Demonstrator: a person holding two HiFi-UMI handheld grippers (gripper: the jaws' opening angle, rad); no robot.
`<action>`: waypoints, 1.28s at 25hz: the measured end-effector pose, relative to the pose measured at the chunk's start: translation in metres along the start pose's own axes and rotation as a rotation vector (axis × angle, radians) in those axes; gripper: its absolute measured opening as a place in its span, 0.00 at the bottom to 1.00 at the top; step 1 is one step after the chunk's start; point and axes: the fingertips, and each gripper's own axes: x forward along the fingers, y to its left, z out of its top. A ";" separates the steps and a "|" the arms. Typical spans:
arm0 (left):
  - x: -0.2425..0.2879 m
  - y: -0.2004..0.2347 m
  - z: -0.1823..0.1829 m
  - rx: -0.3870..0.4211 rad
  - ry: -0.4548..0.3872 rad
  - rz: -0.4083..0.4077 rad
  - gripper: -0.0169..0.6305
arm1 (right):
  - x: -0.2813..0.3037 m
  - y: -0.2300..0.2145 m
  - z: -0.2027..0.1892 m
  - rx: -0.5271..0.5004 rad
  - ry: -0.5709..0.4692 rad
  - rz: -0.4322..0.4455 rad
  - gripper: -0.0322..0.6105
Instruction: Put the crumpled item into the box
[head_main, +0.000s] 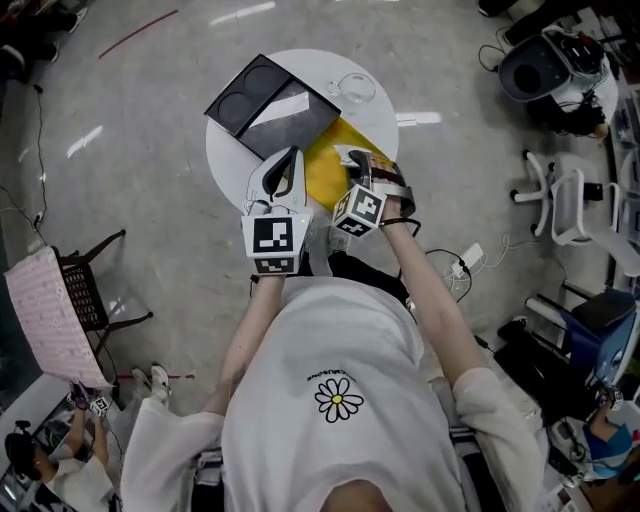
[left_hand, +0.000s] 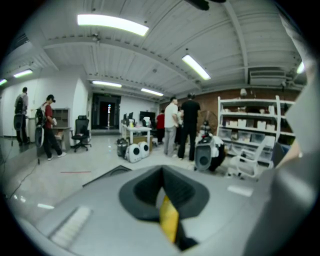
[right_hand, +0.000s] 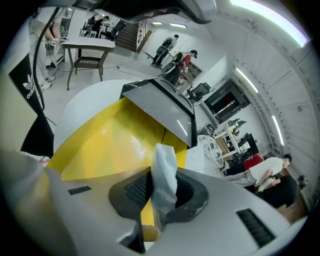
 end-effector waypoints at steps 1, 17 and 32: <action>-0.001 0.000 -0.002 -0.002 0.007 0.002 0.02 | 0.001 0.002 0.000 0.007 0.004 0.002 0.13; -0.001 -0.003 -0.013 -0.025 0.032 -0.005 0.03 | 0.002 0.029 0.006 0.143 -0.006 0.243 0.47; -0.001 -0.003 -0.011 -0.026 0.029 -0.016 0.03 | -0.023 0.042 0.019 0.203 -0.051 0.393 0.61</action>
